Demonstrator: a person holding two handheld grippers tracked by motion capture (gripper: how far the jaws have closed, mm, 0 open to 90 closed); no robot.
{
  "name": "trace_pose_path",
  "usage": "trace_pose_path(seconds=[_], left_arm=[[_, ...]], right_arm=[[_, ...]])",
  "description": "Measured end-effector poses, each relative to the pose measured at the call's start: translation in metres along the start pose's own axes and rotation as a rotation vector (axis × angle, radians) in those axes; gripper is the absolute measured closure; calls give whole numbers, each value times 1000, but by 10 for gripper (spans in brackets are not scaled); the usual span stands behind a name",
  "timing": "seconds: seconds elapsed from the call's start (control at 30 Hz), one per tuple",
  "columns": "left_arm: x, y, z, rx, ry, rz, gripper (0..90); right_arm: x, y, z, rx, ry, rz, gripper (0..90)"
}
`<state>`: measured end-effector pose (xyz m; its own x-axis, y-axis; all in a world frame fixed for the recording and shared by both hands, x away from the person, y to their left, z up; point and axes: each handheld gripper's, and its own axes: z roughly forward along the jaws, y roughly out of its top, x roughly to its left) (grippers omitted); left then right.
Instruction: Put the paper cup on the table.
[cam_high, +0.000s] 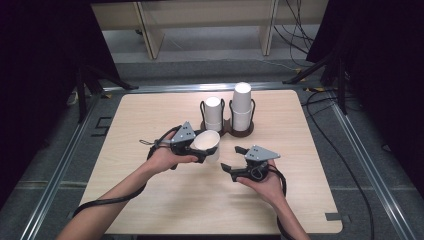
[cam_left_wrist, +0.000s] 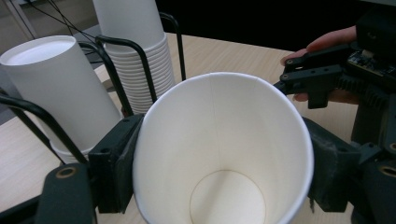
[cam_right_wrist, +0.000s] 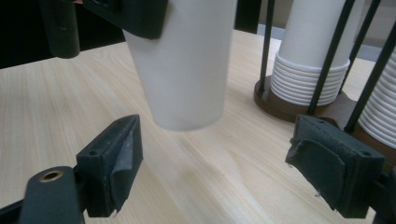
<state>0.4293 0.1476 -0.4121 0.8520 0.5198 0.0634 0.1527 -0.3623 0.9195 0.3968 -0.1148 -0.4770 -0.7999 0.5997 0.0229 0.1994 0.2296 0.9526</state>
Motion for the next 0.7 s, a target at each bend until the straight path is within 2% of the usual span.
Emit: trace_pose_path(seconds=[0.07,0.1,0.23,0.3,0.33,0.4,0.47,0.5,0.53,0.63,0.7], left_arm=[[1,-1,-1,-5,9,-2,239],[1,-2,-2,-3,16,-4,239],[4,-4,-7,11,41,3,240],[6,-5,-10,14,56,0,240],[7,-6,-11,21,63,6,239],[9,-7,-13,21,80,2,240],[11,-8,-15,23,93,-1,240],[12,-9,-16,25,101,-3,240],[13,-10,-18,28,110,-3,240],[17,-12,-22,33,142,-5,241],[20,-15,-24,31,158,-7,241]], right_arm=[[0,-1,-1,4,8,25,180],[-1,-1,-2,2,5,13,182],[-1,-2,-4,11,-8,34,187],[-3,-2,-5,6,-17,19,188],[-2,-2,-5,9,-14,47,190],[-3,-3,-6,6,-21,40,190],[-1,-4,-5,0,-21,86,192],[-4,-4,-5,-6,-29,50,192],[-5,-4,-6,-9,-32,37,193],[-5,-4,-6,-12,-38,47,194],[-4,-5,-7,0,-28,79,195]])
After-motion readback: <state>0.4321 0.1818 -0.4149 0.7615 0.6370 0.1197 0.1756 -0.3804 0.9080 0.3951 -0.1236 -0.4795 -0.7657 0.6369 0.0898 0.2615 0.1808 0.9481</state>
